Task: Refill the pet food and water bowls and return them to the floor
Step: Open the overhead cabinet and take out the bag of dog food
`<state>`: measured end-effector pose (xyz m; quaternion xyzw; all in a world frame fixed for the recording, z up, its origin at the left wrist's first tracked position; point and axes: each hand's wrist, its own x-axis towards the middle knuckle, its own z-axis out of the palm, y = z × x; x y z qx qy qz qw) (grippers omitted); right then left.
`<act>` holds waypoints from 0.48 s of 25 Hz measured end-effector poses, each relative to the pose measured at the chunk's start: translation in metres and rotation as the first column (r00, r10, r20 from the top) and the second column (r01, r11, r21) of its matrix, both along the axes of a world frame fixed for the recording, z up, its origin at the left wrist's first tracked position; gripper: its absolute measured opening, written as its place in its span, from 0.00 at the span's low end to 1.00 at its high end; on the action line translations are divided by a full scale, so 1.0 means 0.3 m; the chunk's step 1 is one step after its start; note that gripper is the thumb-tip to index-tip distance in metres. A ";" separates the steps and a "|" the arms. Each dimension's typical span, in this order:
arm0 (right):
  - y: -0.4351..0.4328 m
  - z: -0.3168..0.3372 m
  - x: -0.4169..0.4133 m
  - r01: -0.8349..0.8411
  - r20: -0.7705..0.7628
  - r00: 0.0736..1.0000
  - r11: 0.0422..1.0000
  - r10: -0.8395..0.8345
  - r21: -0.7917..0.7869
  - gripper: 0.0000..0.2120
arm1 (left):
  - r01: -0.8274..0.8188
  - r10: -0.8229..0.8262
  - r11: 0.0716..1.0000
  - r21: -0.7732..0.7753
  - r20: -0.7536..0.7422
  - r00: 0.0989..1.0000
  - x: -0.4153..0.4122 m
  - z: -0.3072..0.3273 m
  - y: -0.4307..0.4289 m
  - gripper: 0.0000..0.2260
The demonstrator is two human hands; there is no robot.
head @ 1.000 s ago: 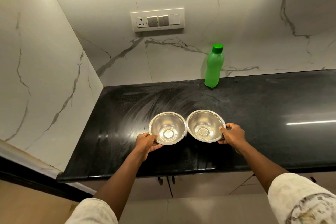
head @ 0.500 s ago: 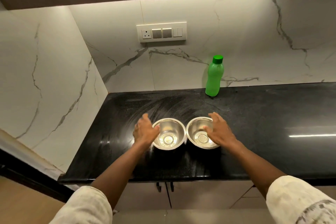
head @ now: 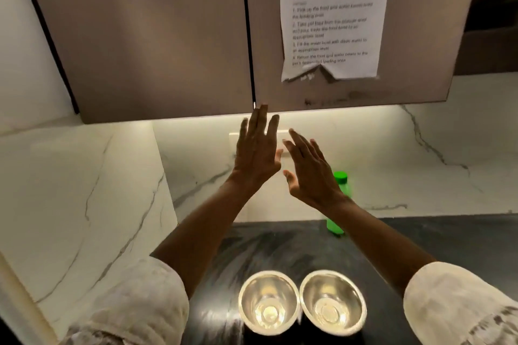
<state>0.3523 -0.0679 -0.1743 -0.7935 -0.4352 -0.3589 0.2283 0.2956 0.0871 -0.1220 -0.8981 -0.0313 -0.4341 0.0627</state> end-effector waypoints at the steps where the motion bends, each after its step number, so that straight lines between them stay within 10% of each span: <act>1: 0.008 0.058 0.016 0.027 0.046 0.999 1.000 -0.027 0.008 0.38 | -0.006 0.006 0.999 0.039 0.001 1.000 0.014 0.044 0.000 0.40; 12: 0.031 0.350 0.108 0.266 0.265 0.925 0.962 -0.272 0.058 0.45 | -0.101 0.074 0.930 0.354 0.089 0.993 0.115 0.278 0.033 0.43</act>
